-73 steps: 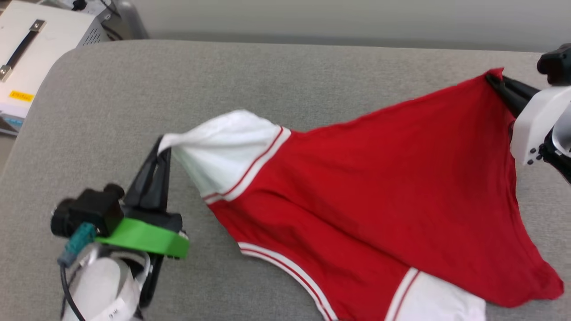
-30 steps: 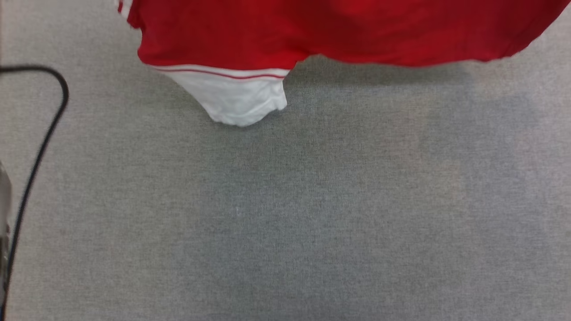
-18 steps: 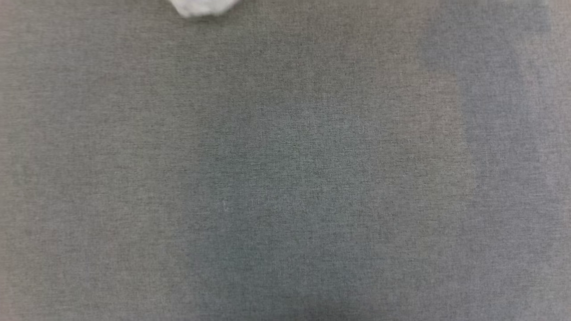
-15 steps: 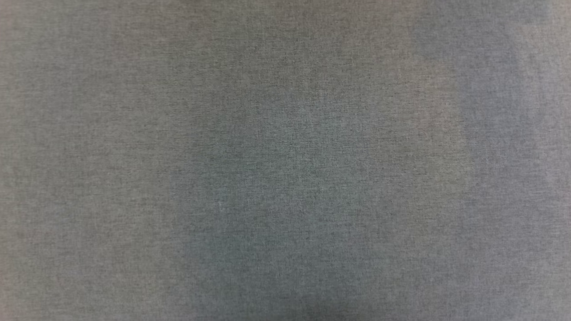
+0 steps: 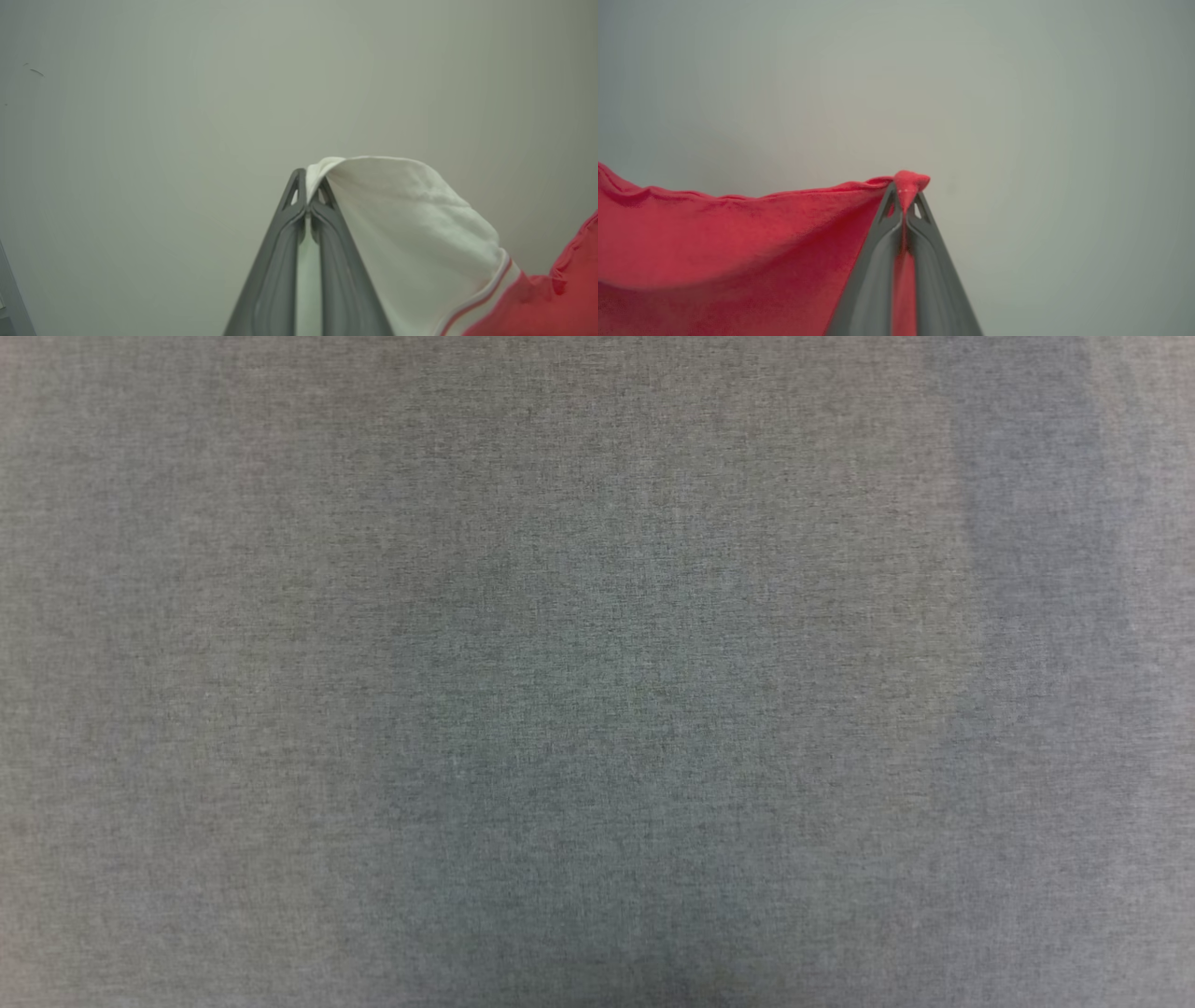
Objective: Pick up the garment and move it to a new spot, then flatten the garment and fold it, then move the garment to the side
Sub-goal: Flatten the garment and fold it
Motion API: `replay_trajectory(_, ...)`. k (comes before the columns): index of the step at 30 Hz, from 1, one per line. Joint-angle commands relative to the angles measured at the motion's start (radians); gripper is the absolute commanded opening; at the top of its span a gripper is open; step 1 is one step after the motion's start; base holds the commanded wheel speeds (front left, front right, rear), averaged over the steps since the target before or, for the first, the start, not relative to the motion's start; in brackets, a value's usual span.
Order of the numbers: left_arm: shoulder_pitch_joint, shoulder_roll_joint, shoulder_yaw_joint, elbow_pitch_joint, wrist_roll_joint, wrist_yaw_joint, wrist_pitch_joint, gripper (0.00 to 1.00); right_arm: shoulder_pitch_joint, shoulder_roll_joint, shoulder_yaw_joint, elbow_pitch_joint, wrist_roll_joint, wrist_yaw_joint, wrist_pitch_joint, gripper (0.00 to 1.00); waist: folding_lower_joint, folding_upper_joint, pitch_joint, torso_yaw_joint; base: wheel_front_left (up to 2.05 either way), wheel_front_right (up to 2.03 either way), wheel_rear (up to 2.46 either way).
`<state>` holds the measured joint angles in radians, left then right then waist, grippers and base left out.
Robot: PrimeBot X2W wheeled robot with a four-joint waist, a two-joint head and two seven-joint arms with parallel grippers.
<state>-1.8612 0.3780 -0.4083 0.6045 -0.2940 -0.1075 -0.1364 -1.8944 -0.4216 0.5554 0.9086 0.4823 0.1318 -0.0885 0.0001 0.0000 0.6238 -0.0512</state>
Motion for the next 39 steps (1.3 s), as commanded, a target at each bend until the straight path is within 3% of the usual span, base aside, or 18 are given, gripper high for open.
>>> replay_trajectory(1,0.025,-0.003,-0.002,0.014,-0.011,-0.004,-0.018,0.00,0.029,0.005,0.019,0.014,0.015,-0.001,-0.015,0.00,-0.0001,0.0000,-0.001,0.005,0.00,0.00,0.00)
replay_trajectory(10,0.212,0.014,-0.016,0.069,-0.057,-0.011,-0.074,0.00,0.196,0.031,0.153,0.060,0.079,-0.001,-0.080,0.00,-0.0001,0.0000,-0.047,0.009,0.00,0.00,0.00)
replay_trajectory(19,0.460,0.027,-0.016,0.046,-0.099,-0.012,-0.115,0.00,0.395,0.019,0.260,0.054,0.179,-0.001,-0.120,0.00,-0.0001,0.0000,-0.130,0.022,0.00,0.00,0.00)
replay_trajectory(29,0.861,0.071,0.024,-0.123,-0.127,0.013,-0.125,0.00,0.638,-0.041,0.411,-0.038,0.271,-0.001,-0.148,0.00,-0.0001,0.0000,-0.243,0.037,0.00,0.00,0.00)
replay_trajectory(39,1.299,0.062,0.027,-0.249,-0.159,0.032,-0.125,0.00,0.913,-0.124,0.512,-0.154,0.370,-0.001,-0.164,0.00,-0.0001,0.0000,-0.393,0.065,0.00,0.00,0.00)
